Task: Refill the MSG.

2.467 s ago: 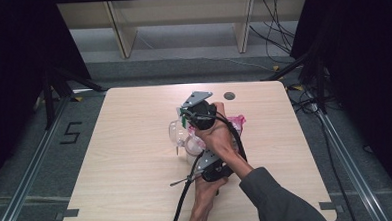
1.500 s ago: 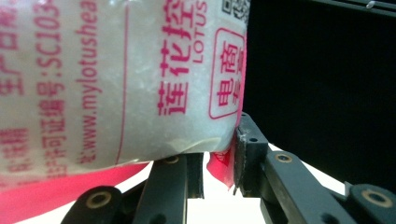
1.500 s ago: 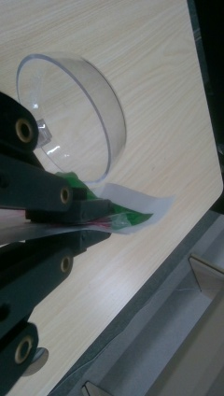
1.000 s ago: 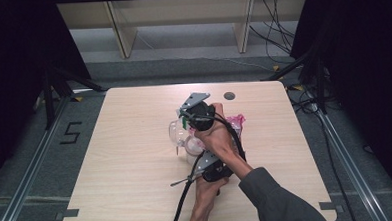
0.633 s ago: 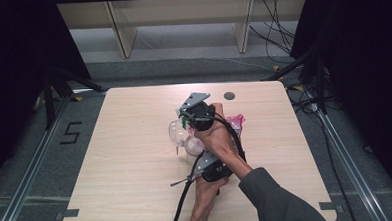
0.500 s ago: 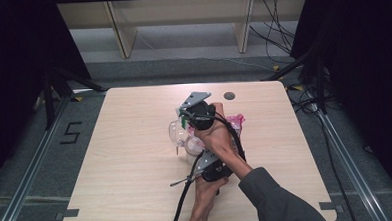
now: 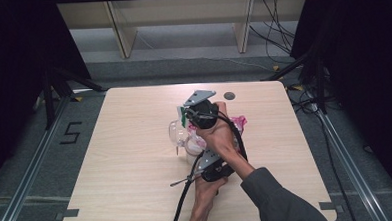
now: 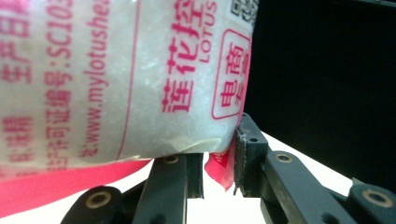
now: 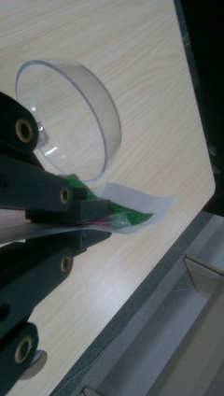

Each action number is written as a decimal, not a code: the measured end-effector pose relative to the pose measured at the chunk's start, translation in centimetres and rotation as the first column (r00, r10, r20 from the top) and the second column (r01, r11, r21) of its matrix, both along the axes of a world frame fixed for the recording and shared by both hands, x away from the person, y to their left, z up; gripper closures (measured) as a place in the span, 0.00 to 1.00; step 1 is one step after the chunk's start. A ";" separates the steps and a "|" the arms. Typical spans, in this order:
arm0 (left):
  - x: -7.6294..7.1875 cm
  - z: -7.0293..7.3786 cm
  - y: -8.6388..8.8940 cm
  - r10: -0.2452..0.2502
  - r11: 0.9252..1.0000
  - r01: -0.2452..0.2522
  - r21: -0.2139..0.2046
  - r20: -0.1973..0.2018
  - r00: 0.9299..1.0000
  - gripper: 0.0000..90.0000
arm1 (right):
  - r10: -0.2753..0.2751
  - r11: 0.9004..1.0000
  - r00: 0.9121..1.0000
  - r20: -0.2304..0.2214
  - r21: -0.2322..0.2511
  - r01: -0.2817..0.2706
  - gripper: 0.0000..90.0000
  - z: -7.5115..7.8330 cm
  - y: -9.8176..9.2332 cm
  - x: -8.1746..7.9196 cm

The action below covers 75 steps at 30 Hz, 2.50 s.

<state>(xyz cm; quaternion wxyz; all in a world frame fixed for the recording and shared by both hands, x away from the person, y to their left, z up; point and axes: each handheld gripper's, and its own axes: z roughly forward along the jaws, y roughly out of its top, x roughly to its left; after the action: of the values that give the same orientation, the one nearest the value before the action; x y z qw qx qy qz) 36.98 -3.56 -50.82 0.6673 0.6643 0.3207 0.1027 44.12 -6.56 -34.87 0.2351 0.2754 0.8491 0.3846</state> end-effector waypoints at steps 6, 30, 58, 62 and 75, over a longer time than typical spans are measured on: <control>-0.1 -0.1 -0.1 0.005 1.000 -0.004 0.022 -0.016 1.000 0.84 | -0.004 0.998 1.000 0.016 0.057 0.003 1.00 0.6 -1.2 -0.1; -0.2 -0.5 0.3 0.017 0.998 -0.015 0.062 -0.040 0.999 0.75 | -0.008 0.975 1.000 -0.005 0.221 0.009 1.00 3.3 -6.9 -2.6; -2.4 0.3 3.0 0.064 0.987 -0.038 0.156 -0.168 0.984 0.36 | -0.015 0.855 1.000 -0.002 0.518 0.014 1.00 -0.2 -12.5 -4.1; -3.0 0.5 3.6 0.057 0.982 -0.029 0.184 -0.144 0.988 0.35 | -0.032 0.855 0.999 -0.013 0.517 0.034 1.00 -1.1 -13.1 -4.2; -4.7 1.6 6.9 0.082 0.972 -0.058 0.226 -0.099 0.992 0.35 | -0.091 0.793 0.994 -0.065 0.599 0.112 1.00 -4.8 -18.8 -5.7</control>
<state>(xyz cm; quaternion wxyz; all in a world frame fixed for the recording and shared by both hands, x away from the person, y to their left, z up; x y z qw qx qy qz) 32.33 3.34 -49.26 0.5663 0.7278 0.3658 0.1255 38.41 -25.39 -39.63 0.1419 0.3873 0.6706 0.6166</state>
